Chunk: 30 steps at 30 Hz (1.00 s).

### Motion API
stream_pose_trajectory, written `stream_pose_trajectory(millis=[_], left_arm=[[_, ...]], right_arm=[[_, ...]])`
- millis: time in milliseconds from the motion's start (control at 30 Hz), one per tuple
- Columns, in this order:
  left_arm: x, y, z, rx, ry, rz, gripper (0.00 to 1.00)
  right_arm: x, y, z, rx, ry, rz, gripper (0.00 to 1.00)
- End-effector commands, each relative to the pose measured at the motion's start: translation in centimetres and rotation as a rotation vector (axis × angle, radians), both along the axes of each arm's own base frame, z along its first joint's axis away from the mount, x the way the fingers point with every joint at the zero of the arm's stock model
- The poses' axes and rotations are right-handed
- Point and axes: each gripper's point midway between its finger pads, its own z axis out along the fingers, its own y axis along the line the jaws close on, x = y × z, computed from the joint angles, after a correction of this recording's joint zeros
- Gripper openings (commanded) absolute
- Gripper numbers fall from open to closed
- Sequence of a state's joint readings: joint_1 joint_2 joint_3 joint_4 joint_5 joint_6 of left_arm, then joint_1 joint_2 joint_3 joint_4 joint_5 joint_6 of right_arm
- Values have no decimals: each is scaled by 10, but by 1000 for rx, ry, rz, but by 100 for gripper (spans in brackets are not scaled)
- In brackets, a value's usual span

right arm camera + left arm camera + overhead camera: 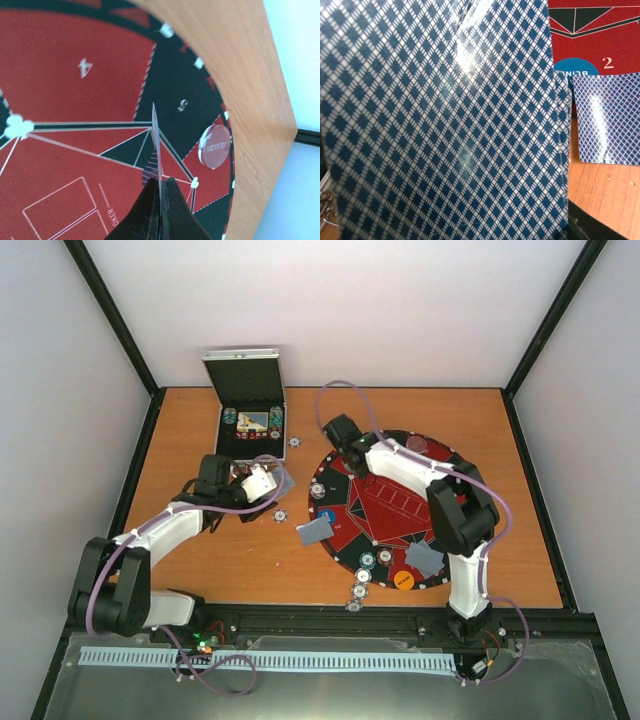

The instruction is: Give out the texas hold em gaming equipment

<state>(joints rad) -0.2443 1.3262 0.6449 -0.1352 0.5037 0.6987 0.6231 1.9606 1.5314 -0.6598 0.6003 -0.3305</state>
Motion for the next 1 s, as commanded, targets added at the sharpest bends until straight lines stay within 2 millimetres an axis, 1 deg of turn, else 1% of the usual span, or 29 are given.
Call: stream_pose_trajectory(millis=[0, 167, 267, 333, 433, 600, 733, 967], left_arm=[[5, -2, 16, -35, -69, 13, 54], [3, -2, 16, -42, -74, 9, 54], [5, -3, 18, -45, -81, 6, 54], [5, -4, 17, -43, -82, 3, 54], [6, -4, 18, -45, -86, 0, 54], [5, -5, 16, -47, -79, -1, 54], [5, -4, 18, -47, -83, 0, 54], [5, -4, 17, -47, -79, 2, 54]], right_arm=[[0, -4, -9, -150, -33, 20, 3], [-30, 14, -53, -93, 127, 115, 3], [-45, 13, -77, -91, 211, 132, 3], [-53, 15, -86, -68, 253, 151, 3], [-64, 24, -93, -13, 301, 195, 3], [-70, 30, -101, 17, 335, 232, 3], [-67, 26, -110, -20, 336, 242, 3], [-60, 17, -116, -55, 349, 219, 3]])
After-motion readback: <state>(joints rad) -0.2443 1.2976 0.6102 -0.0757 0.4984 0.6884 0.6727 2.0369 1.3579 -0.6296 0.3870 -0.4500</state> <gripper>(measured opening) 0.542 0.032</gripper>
